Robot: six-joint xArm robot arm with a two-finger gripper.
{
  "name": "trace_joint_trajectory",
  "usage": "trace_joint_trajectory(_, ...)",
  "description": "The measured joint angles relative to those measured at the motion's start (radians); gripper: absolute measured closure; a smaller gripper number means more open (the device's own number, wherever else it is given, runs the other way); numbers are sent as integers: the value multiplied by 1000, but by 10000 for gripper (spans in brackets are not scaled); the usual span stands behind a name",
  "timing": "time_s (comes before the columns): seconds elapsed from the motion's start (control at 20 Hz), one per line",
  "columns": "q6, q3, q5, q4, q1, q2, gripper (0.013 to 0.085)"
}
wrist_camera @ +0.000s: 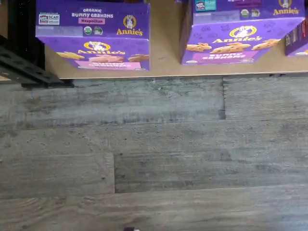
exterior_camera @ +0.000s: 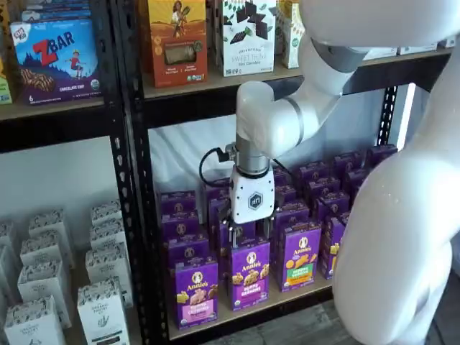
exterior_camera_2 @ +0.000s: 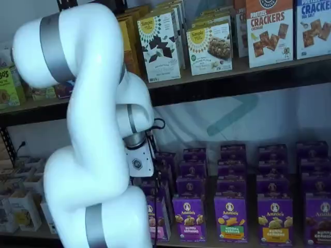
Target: Pick up the purple box with a pink patch in the middle, on the bottom shelf, the first box from the left
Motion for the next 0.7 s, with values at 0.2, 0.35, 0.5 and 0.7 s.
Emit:
trace_joint_trajectory(0.2,-10,-25,-39,13,1,65,130)
trace_joint_trajectory(0.35,-44,-38,-92,47,-4,123,130)
trace_joint_trajectory(0.5,-78,-56,-135,74,-14,180,130)
trace_joint_trajectory(0.7,-84,-97,-162,68,-24,261,130)
